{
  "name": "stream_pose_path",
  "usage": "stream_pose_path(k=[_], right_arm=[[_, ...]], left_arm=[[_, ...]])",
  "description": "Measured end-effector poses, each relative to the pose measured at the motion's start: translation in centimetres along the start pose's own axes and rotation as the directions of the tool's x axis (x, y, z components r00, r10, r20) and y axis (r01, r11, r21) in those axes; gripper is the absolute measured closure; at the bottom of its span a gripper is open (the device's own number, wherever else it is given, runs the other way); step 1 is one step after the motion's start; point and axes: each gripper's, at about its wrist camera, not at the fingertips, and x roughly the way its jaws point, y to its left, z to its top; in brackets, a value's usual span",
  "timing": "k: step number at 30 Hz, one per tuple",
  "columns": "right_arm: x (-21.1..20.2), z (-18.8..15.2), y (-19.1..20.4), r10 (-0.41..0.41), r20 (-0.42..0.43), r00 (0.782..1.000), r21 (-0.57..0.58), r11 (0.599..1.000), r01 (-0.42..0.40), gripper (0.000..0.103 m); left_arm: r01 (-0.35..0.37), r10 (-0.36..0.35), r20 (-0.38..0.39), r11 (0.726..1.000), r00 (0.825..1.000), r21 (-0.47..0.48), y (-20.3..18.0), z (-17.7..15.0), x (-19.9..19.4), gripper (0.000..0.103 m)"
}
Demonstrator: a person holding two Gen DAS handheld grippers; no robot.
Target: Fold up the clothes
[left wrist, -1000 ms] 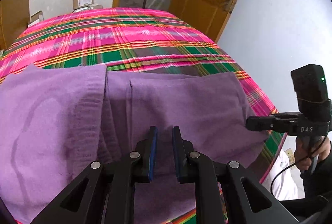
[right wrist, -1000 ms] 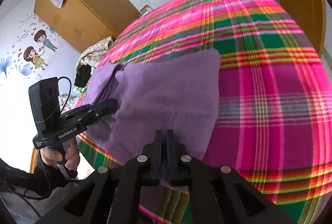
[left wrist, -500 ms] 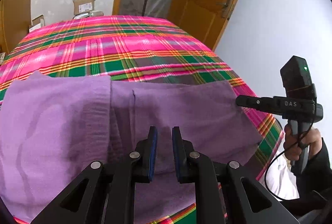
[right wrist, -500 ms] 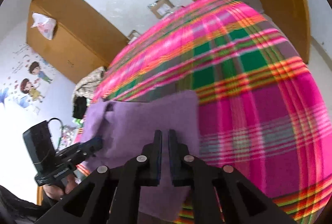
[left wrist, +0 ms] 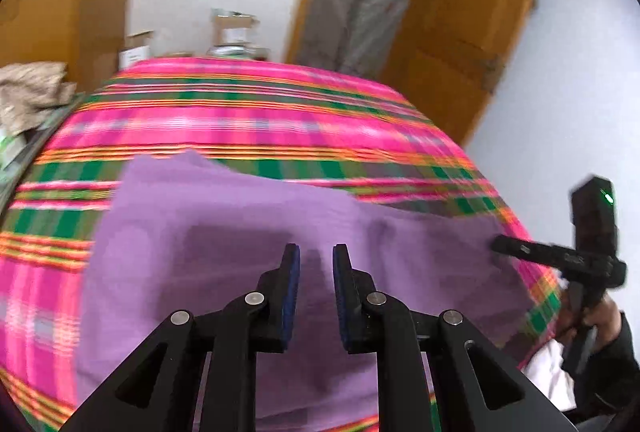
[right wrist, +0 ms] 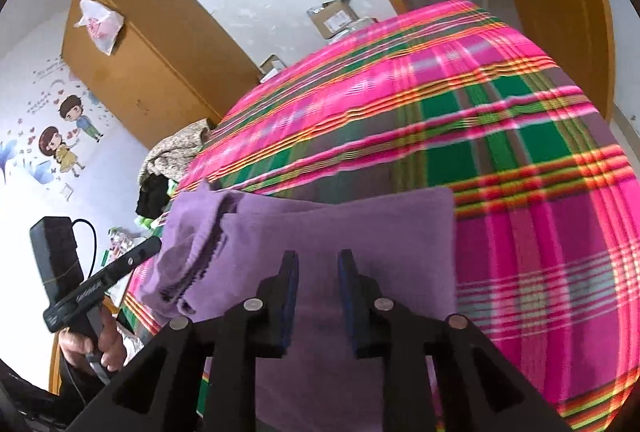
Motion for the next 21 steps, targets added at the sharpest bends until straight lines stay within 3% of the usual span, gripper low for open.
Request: stream_pose_path(k=[2, 5, 8, 12, 21], right_arm=[[0.3, -0.1, 0.8, 0.019, -0.015, 1.0, -0.014, 1.0, -0.019, 0.081], [1.0, -0.4, 2.1, 0.05, -0.048, 0.998, -0.035, 0.998, -0.052, 0.079], [2.1, -0.6, 3.4, 0.085, -0.085, 0.993, -0.043, 0.995, -0.089, 0.073], [2.9, -0.8, 5.0, 0.111, -0.113, 0.987, -0.068, 0.991, -0.119, 0.071], [4.8, -1.0, 6.6, 0.121, -0.141, 0.982, -0.074, 0.988, -0.133, 0.07]], left_arm=[[-0.05, 0.05, 0.009, 0.998, 0.999, -0.037, 1.8, 0.0, -0.5, 0.086], [-0.139, 0.139, 0.004, 0.987, 0.99, -0.076, 4.1, -0.5, -1.0, 0.074], [-0.219, 0.219, -0.008, 0.969, 0.976, -0.114, 6.3, -0.8, -1.2, 0.074], [-0.304, 0.3, -0.049, 0.94, 0.953, -0.157, 9.1, -1.2, -0.8, 0.062], [-0.241, 0.226, -0.099, 0.953, 0.969, -0.185, 11.7, -0.2, 1.3, 0.057]])
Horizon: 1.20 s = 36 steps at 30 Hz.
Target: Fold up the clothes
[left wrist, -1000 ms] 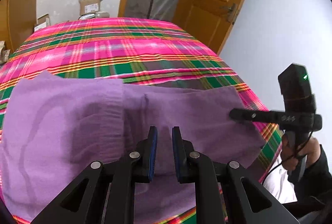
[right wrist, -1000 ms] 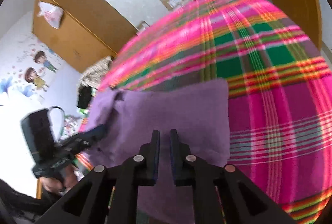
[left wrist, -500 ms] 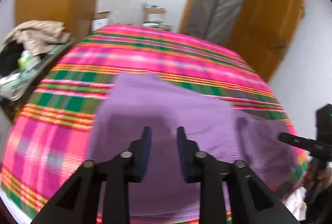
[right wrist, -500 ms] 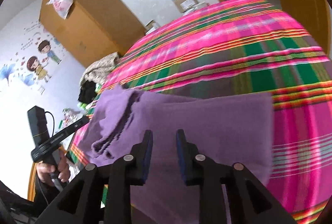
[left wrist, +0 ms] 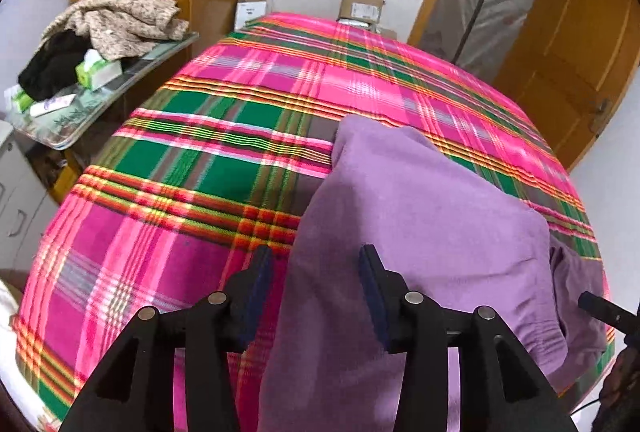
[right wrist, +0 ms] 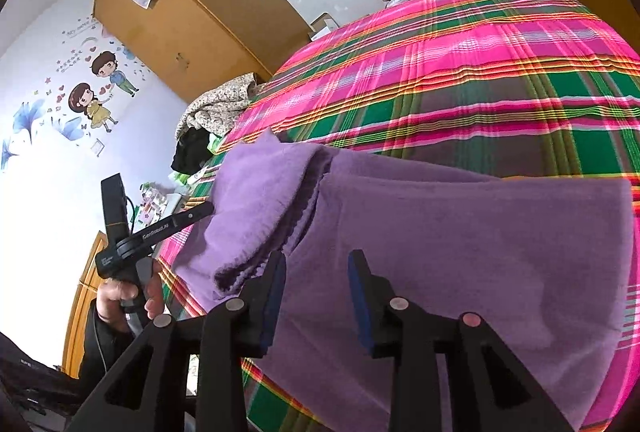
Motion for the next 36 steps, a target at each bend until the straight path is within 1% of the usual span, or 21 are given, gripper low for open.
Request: stream_pose_path(k=[1, 2, 3, 5, 7, 8, 14, 16, 18, 19, 24, 31, 34, 36], right_arm=[[0.1, 0.0, 0.0, -0.001, -0.001, 1.0, 0.002, 1.0, 0.001, 0.07], [0.2, 0.1, 0.0, -0.002, -0.002, 1.0, 0.004, 1.0, 0.002, 0.07], [0.3, 0.2, 0.0, -0.003, -0.002, 1.0, 0.005, 1.0, 0.003, 0.07], [0.5, 0.3, -0.1, -0.003, -0.006, 1.0, 0.009, 1.0, 0.003, 0.07], [0.7, 0.4, 0.0, 0.0, -0.009, 1.0, 0.008, 1.0, 0.0, 0.07], [0.8, 0.5, 0.0, 0.002, -0.011, 1.0, 0.006, 1.0, -0.002, 0.07], [1.4, 0.8, 0.2, 0.008, -0.022, 1.0, 0.001, 1.0, -0.008, 0.07], [1.4, 0.8, 0.2, 0.011, -0.021, 1.0, 0.002, 1.0, -0.011, 0.07], [1.3, 0.8, 0.2, 0.013, -0.019, 1.0, 0.004, 1.0, -0.013, 0.07], [1.3, 0.8, 0.1, 0.012, -0.018, 1.0, 0.007, 1.0, -0.012, 0.07], [1.2, 0.8, -0.3, 0.012, -0.013, 1.0, 0.022, 1.0, -0.012, 0.07], [1.2, 1.1, -0.8, 0.013, -0.005, 1.0, 0.037, 0.999, -0.013, 0.069], [1.5, 1.2, -1.1, 0.014, -0.009, 1.0, 0.043, 0.999, -0.014, 0.069], [1.5, 1.3, -1.2, 0.014, -0.01, 1.0, 0.042, 0.999, -0.013, 0.069]], left_arm=[[0.008, -0.008, 0.002, 1.0, 1.0, 0.011, -0.2, 0.1, 0.0, 0.062], [0.009, -0.009, 0.006, 1.0, 1.0, 0.028, -0.3, 0.1, 0.0, 0.081], [0.01, -0.011, 0.01, 0.999, 1.0, 0.045, -0.5, 0.2, 0.0, 0.094], [0.027, -0.029, 0.029, 0.999, 0.999, 0.047, -0.3, 0.2, -0.4, 0.095], [0.048, -0.048, 0.047, 0.999, 0.998, 0.018, 0.5, 0.1, -0.7, 0.095], [0.057, -0.057, 0.048, 0.998, 0.997, 0.004, 0.9, 0.1, -0.8, 0.095], [0.095, -0.094, 0.03, 0.995, 0.995, -0.012, 1.2, 0.3, -0.7, 0.094], [0.093, -0.092, 0.039, 0.996, 0.995, -0.017, 1.2, 0.5, -1.0, 0.089], [0.095, -0.094, 0.054, 0.995, 0.994, -0.017, 1.1, 0.8, -1.4, 0.079], [0.095, -0.094, 0.06, 0.995, 0.994, -0.017, 1.1, 0.9, -1.4, 0.078], [0.079, -0.079, 0.04, 0.997, 0.996, -0.008, 0.3, 2.1, -0.4, 0.077], [0.012, -0.012, -0.005, 1.0, 1.0, 0.011, -0.6, 3.3, 2.0, 0.077], [-0.007, 0.007, -0.027, 1.0, 1.0, 0.013, -0.7, 3.3, 2.9, 0.077], [-0.012, 0.012, -0.029, 1.0, 1.0, 0.013, -0.7, 3.4, 3.0, 0.077]])
